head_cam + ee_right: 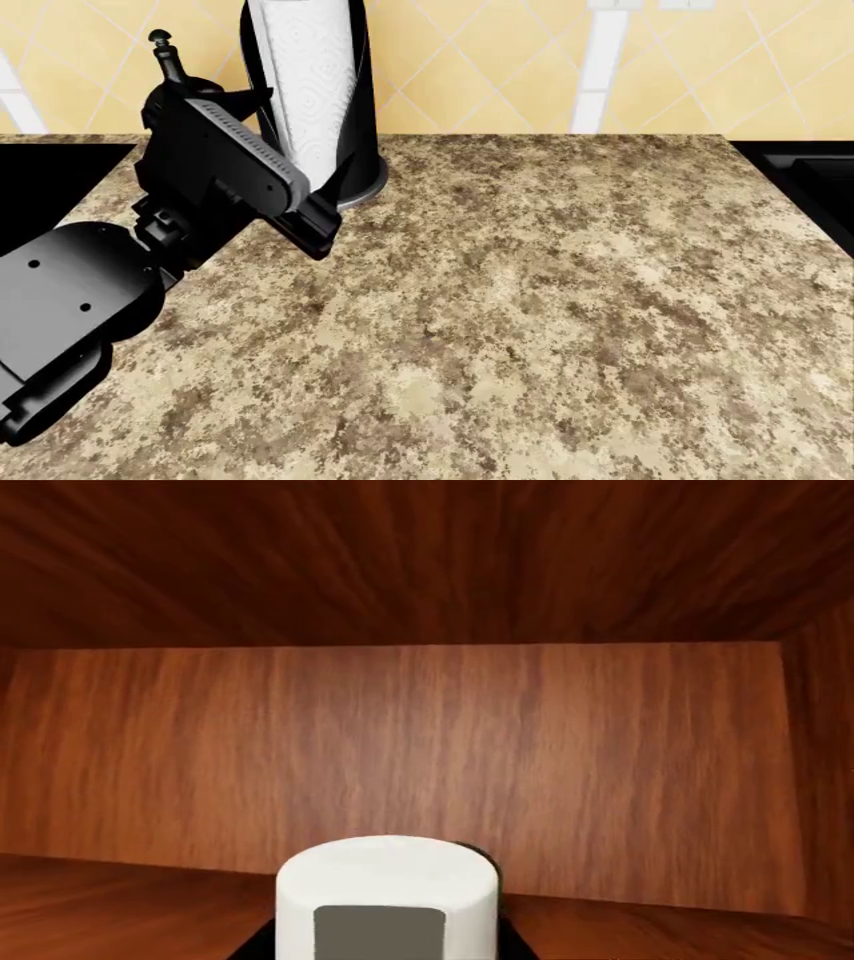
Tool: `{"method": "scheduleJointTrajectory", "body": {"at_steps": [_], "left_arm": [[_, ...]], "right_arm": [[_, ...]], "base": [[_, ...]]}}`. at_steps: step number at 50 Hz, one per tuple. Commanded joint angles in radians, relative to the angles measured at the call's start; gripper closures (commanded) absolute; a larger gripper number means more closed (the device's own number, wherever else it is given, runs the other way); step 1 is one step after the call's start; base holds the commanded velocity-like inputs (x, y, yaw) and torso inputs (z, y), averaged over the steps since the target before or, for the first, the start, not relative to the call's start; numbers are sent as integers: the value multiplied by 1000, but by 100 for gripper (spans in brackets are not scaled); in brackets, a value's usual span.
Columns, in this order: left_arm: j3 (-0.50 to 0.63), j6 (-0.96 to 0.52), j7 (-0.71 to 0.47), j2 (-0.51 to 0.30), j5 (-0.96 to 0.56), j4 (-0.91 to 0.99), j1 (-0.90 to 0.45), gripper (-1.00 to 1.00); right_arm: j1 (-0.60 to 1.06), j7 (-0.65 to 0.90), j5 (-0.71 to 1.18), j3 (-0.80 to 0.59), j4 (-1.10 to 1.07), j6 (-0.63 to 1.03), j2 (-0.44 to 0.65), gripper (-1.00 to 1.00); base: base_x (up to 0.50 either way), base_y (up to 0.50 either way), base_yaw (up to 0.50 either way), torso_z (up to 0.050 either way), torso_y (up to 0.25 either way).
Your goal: A wet mug is on the counter and needs to be dried. Pick it up and place it upside down in the open cabinet.
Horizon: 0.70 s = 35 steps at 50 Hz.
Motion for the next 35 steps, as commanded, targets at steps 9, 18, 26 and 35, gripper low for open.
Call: {"method": "scheduleJointTrajectory", "body": {"at_steps": [9,18,26,35], "left_arm": [[-5,8,4,-2,-4,-8,8,-100],[-6,7,5,-2,-8,-2,9,-100],[-9,8,4,-4,-10,1,9,-100],[-9,13,6,-3,-9,0,12,-100]], "right_arm": [[-50,-27,-102,-66,171,-56,-23,100],[-53,-20,-103,-70,165,-40,-19,100],[-54,-12,-102,-68,160,-37,-22,-100],[-71,14,-126,-61,90,-109,-14,-100]], "base": [[2,0,0,0,0],[2,-1,0,0,0],[2,0,0,0,0],[0,0,0,0,0]]}}
